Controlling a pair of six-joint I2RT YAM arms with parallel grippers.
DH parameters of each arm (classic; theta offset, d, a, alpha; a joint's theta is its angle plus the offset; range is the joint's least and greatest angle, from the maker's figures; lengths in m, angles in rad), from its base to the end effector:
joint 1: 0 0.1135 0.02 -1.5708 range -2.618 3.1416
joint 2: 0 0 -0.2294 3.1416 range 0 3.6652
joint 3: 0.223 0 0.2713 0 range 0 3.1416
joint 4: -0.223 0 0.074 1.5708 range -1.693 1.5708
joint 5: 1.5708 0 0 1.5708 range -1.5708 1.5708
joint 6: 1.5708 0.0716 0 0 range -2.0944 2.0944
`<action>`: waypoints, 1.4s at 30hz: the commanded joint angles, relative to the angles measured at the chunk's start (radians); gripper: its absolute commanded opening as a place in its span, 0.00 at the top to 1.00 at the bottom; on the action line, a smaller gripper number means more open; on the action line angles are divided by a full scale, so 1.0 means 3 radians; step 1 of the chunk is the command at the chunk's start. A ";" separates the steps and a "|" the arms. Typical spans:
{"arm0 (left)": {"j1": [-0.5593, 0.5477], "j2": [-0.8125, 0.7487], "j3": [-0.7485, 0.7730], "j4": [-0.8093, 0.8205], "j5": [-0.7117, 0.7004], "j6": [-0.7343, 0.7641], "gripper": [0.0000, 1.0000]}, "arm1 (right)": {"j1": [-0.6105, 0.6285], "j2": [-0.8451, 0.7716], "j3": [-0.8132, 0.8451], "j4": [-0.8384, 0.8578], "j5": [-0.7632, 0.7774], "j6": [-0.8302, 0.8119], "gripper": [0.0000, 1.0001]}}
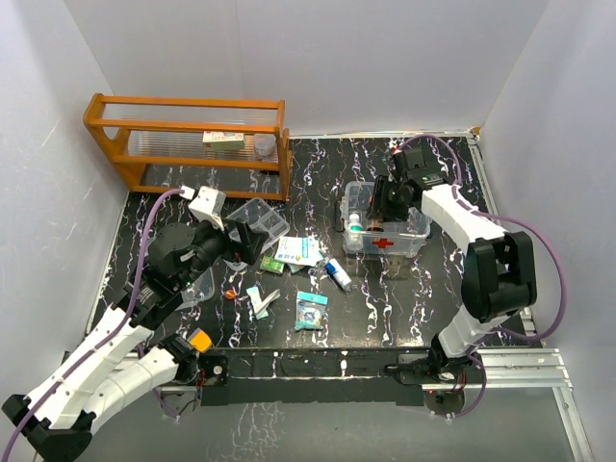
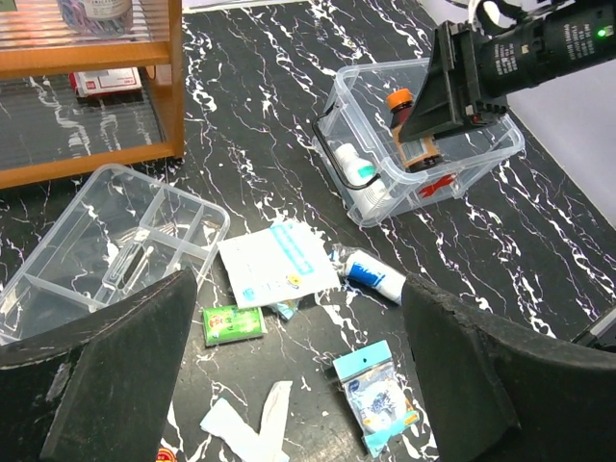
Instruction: Organize the medicine kit
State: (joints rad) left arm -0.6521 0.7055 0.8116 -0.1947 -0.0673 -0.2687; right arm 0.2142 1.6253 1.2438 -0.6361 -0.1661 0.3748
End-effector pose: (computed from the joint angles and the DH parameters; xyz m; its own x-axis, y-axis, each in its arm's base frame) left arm 0.1992 -0.1460 0.3371 -0.2144 -0.1695 -0.9619 0.5138 0.8180 -0.2587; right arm 0.3653 0.0916 0.1767 -0.8815 0.1777 -0.4374 0.0303 0.9458 0.3233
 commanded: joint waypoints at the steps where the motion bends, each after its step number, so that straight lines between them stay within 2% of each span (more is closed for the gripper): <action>1: -0.0015 -0.0112 -0.0047 0.0071 -0.0042 -0.0060 0.13 | 0.0002 0.0098 0.0267 0.0099 -0.0021 -0.0049 0.67; 10: -0.0015 -0.0144 -0.0101 0.0111 -0.0081 -0.0081 0.13 | 0.0002 0.0363 0.0433 -0.0113 0.0113 -0.0249 0.67; 14: -0.0015 -0.0135 -0.0083 0.0072 -0.0073 -0.0072 0.13 | 0.0002 0.0569 0.0411 -0.0137 0.0025 -0.0192 0.66; 21: -0.0015 -0.0160 -0.0120 0.0106 0.0009 -0.0035 0.12 | 0.0002 0.0610 0.0209 0.0053 -0.0178 -0.0095 0.66; 24: -0.0015 -0.0131 -0.0122 0.0113 0.0066 -0.0013 0.12 | 0.0009 0.0626 0.0156 0.0073 -0.0345 0.0003 0.62; 28: -0.0015 -0.0143 -0.0085 0.0120 0.0218 0.0056 0.12 | 0.0017 0.0604 0.0065 0.0083 -0.0326 0.0044 0.62; 37: -0.0015 -0.0218 -0.0156 0.0198 0.0187 0.0077 0.11 | 0.0072 0.0635 0.0008 -0.0017 -0.0554 0.0008 0.67; 39: -0.0015 -0.0201 -0.0145 0.0194 0.0193 0.0078 0.11 | 0.0113 0.0646 0.0003 -0.0045 -0.0493 0.0030 0.63; 42: -0.0015 -0.0194 -0.0143 0.0175 0.0194 0.0083 0.11 | 0.0119 0.0626 0.0000 -0.0051 -0.0338 0.0066 0.51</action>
State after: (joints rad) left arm -0.6521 0.6521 0.7681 -0.1623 -0.0181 -0.2604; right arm 0.2291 1.8278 1.2537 -0.6434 -0.2584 0.3691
